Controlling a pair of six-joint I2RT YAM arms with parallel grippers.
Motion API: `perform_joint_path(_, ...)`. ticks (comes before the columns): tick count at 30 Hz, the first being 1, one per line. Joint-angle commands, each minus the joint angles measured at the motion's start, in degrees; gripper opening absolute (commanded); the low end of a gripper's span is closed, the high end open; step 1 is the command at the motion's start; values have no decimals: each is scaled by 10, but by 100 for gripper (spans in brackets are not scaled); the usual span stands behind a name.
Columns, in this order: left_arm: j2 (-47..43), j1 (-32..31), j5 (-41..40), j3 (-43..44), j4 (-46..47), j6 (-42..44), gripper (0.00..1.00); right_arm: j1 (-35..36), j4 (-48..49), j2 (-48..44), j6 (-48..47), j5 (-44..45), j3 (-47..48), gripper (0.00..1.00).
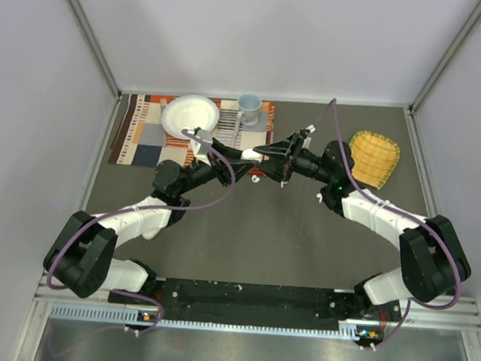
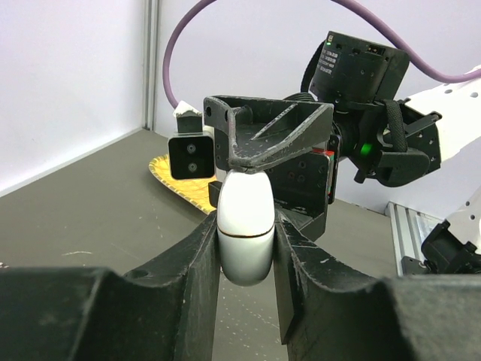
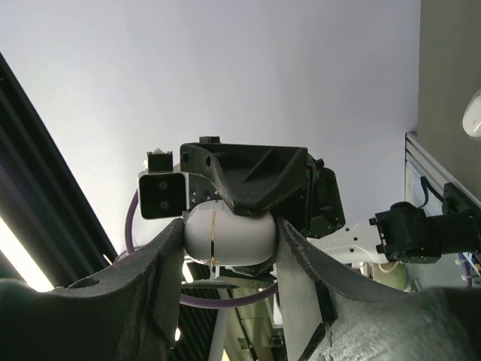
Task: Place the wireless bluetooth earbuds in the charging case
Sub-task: Pass from the right arm to the left
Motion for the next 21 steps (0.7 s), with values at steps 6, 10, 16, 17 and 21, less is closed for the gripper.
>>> perform_joint_path(6,-1,-17,14,24,9,13,27,11,34,4,6,-5,1,9)
perform_joint_path(10,-8,-17,11,21,-2,21,15,12,41,3,11,-4,-2,10)
perform_joint_path(16,-17,-17,1,13,-3,25,36,12,74,4,29,8,-13,10)
perform_joint_path(17,-18,-17,-1,10,-4,25,39,12,75,4,31,8,-13,10)
perform_joint_path(21,-21,-17,-10,7,-2,28,39,12,82,4,35,10,-16,10)
